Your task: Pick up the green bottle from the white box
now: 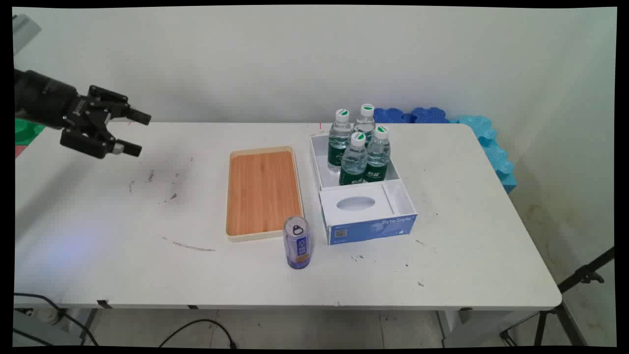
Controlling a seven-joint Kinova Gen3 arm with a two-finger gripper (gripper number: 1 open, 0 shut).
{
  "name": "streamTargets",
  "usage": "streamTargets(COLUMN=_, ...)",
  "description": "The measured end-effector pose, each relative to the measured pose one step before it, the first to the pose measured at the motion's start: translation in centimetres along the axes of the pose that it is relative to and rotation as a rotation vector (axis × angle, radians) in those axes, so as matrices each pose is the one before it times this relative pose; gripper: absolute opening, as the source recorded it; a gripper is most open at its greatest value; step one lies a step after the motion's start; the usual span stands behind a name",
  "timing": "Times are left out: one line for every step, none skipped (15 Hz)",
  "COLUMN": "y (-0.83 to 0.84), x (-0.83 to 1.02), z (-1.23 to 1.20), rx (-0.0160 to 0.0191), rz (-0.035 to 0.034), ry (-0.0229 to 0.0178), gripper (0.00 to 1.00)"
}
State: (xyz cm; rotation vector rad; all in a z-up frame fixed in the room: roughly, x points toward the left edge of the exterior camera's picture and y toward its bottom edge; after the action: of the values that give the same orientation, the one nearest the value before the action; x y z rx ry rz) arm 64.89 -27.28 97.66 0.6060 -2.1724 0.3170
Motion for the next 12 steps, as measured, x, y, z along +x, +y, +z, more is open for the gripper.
streamTargets(y=-0.077, x=0.477, z=0.090, rx=0.00916, rz=-0.00047, ry=0.00328, gripper=1.00)
streamTargets(y=-0.099, x=0.780, z=0.235, rx=0.01308, rz=-0.00663, ry=0.00658, gripper=1.00)
streamTargets(y=-0.088, x=0.973, z=0.429, rx=0.01201, rz=-0.00683, ry=0.00626, gripper=1.00)
streamTargets(y=-0.103, x=0.985, z=0.548, rx=0.01056, rz=-0.00186, ry=0.00539, gripper=1.00)
streamTargets(y=-0.144, x=1.375, z=0.925, rx=0.01191, rz=0.00311, ry=0.00718, gripper=1.00)
streamTargets(y=-0.098, x=1.261, z=1.033, rx=0.00960, rz=0.00023, ry=0.00574, gripper=1.00)
streamTargets(y=-0.022, x=1.553, z=1.519, rx=0.00508, rz=0.00166, ry=0.00482, gripper=1.00)
streamTargets(y=0.017, x=1.426, z=1.573, rx=0.00282, rz=0.00256, ry=0.00173, gripper=1.00)
streamTargets(y=0.007, x=1.344, z=1.770, rx=0.00096, rz=0.00499, ry=-0.00053, gripper=1.00)
streamTargets(y=0.030, x=0.968, z=1.419, rx=0.00203, rz=0.00245, ry=-0.00059, gripper=1.00)
streamTargets(y=0.069, x=0.978, z=1.683, rx=0.00142, rz=0.00220, ry=-0.00341, gripper=1.00)
streamTargets(y=0.114, x=0.824, z=1.691, rx=0.00042, rz=0.00076, ry=-0.00406, gripper=1.00)
